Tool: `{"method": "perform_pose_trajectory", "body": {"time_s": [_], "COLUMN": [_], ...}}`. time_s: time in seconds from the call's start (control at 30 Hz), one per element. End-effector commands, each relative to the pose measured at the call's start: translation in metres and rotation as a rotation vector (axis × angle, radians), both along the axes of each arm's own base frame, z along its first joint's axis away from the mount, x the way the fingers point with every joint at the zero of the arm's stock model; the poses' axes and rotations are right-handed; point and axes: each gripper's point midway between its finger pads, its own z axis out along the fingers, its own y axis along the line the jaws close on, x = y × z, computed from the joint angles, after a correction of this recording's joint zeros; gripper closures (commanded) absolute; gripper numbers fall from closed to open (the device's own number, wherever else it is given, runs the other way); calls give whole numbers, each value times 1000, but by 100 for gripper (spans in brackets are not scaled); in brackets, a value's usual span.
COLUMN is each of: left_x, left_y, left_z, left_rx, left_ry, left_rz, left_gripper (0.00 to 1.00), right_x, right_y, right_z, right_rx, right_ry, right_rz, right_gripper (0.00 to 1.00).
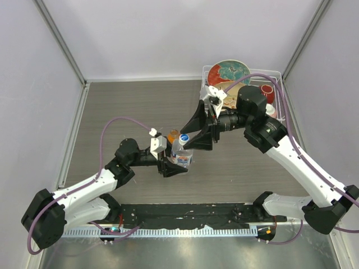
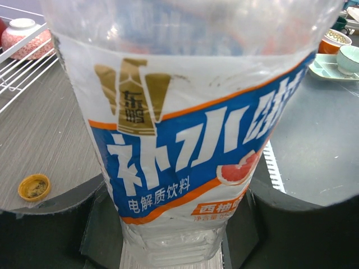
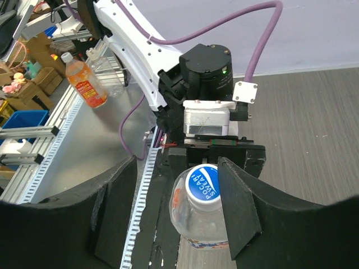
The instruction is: Screw on the bottle caps
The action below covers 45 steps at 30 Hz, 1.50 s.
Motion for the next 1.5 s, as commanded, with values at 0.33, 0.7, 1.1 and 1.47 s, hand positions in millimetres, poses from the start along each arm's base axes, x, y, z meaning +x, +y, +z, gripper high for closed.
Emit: {"method": "perform_pose_trajectory", "body": {"time_s": [0.33, 0.7, 1.1, 1.47], "left_x": [4, 5, 6, 7], "left_y": [-2, 0, 2, 2], "left_z": [32, 30, 29, 29], "left_rx": [-75, -66, -70, -72], "left_ry": [-52, -42, -31, -26], "left_rz": [12, 23, 44, 52], "left_gripper": [100, 100, 100, 100], "right_x": [6, 23, 31, 30], "right_y": [2, -2, 0, 1], "right_z": [-15, 6, -5, -14], "right_rx": [0, 46, 31, 18], "right_ry": [-11, -89, -72, -36], "right_rz": [6, -105, -120, -104], "right_gripper": [40, 41, 43, 55]}}
